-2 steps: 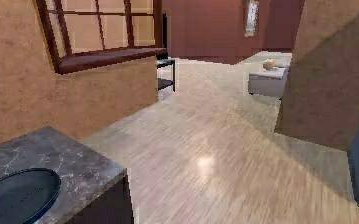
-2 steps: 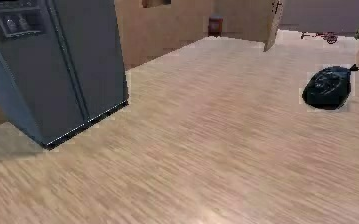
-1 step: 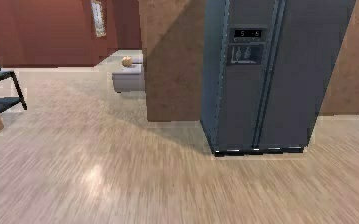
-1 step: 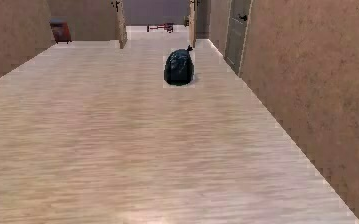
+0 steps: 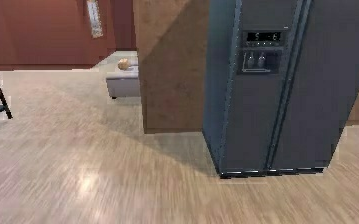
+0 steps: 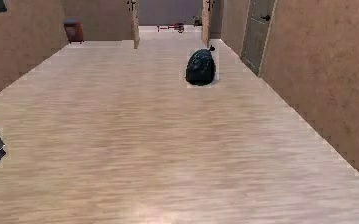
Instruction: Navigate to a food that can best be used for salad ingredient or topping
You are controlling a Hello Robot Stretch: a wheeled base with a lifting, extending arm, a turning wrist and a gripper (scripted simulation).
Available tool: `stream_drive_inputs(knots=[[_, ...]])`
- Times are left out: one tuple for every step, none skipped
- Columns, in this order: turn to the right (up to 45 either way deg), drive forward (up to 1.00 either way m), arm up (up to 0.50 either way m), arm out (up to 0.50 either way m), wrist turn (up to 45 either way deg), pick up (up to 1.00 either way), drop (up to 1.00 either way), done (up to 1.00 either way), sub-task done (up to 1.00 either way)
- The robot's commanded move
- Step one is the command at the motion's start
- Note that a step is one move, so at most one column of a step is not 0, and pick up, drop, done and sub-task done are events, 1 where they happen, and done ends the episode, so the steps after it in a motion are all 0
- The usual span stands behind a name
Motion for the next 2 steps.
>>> stream_drive_inputs(knots=[[-45.0, 0.00, 0.00, 0.00, 0.0, 0.00, 0.00, 0.00, 0.00], [-45.0, 0.00, 0.00, 0.00, 0.0, 0.00, 0.00, 0.00, 0.00]])
